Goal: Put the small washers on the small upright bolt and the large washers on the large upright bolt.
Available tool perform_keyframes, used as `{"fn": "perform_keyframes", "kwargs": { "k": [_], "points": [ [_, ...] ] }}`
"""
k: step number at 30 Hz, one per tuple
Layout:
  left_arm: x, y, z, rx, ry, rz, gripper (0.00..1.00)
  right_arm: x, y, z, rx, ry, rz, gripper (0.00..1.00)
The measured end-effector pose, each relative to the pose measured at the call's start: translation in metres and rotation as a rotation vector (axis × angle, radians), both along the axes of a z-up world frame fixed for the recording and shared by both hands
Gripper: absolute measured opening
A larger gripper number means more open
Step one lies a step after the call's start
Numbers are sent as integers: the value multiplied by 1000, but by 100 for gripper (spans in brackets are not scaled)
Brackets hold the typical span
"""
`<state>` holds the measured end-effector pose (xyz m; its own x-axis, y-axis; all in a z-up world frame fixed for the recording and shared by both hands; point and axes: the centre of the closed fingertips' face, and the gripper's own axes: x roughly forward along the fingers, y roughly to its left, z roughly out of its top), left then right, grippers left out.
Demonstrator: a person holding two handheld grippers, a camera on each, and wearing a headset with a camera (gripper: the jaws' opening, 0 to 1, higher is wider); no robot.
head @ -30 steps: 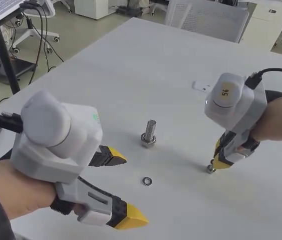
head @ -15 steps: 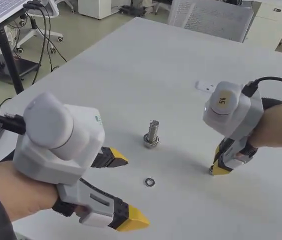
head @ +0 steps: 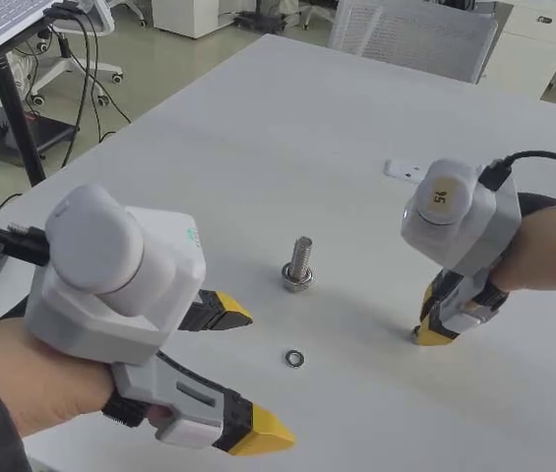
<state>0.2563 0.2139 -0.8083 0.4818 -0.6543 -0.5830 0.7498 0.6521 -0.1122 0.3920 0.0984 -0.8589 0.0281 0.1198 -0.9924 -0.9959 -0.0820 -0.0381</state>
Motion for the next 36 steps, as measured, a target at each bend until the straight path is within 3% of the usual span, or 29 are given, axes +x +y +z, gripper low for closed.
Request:
{"fn": "perform_keyframes", "kwargs": {
  "k": [19,36],
  "points": [
    [-5,-1,2,0,-9,-8,67,-4,-26,8,22,-16,-69,31],
    [-6,0,5,1,-18,-18,67,-31,-42,10,23,0,-113,32]
  ]
}}
